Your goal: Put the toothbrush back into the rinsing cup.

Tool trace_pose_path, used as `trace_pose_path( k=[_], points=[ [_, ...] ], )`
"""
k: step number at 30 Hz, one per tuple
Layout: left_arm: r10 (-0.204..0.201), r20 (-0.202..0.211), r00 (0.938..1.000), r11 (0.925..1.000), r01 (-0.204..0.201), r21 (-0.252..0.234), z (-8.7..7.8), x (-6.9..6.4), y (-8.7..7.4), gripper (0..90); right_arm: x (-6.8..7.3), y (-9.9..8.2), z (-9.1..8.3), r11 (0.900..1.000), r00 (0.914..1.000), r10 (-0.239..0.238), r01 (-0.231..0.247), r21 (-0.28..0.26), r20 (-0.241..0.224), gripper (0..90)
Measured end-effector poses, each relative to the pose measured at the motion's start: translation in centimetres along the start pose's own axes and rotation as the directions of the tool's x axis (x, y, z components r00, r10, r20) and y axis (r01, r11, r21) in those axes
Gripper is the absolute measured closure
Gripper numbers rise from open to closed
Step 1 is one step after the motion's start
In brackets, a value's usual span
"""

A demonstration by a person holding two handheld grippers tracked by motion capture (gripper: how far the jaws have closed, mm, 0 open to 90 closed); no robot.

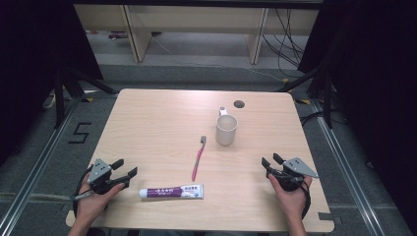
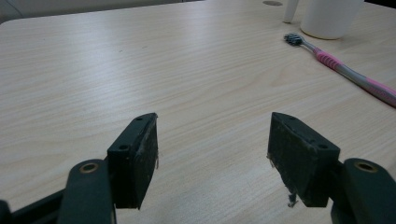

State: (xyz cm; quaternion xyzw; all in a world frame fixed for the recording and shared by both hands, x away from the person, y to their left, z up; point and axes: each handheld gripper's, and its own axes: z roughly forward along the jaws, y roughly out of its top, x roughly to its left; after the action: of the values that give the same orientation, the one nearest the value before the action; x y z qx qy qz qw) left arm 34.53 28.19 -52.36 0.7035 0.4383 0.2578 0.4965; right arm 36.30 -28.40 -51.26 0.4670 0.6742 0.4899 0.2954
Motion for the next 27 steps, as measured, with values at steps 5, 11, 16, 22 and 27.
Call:
trace_pose_path(
  k=[5,11,16,22,27],
  points=[
    [-0.002,0.0,1.0,1.0,0.002,-0.002,0.07,-0.02,-0.01,33.4,0.11,-0.08,0.01,0.9999,0.9998,0.01,-0.01,0.003,0.017,47.8],
    [-0.012,0.012,0.9999,0.9999,0.012,-0.002,-0.09,0.15,-0.05,33.3,-0.04,0.03,0.0,0.9999,0.9997,-0.011,0.011,0.007,-0.02,47.7],
    [-0.009,0.011,0.9999,0.9999,0.009,-0.006,-0.2,0.06,-0.09,33.3,0.11,0.08,0.15,0.9994,0.9995,-0.032,0.032,0.014,-0.003,47.7],
    [-0.006,0.008,1.0,0.9999,0.005,0.014,0.05,0.03,0.0,33.3,0.08,-0.05,0.3,1.0,1.0,-0.007,0.007,-0.003,-0.002,47.2],
    [-0.04,0.007,0.9992,0.9984,0.039,0.041,0.1,0.0,0.67,34.3,0.1,0.07,0.23,0.9994,0.9994,-0.023,0.022,0.026,0.026,47.1]
  ],
)
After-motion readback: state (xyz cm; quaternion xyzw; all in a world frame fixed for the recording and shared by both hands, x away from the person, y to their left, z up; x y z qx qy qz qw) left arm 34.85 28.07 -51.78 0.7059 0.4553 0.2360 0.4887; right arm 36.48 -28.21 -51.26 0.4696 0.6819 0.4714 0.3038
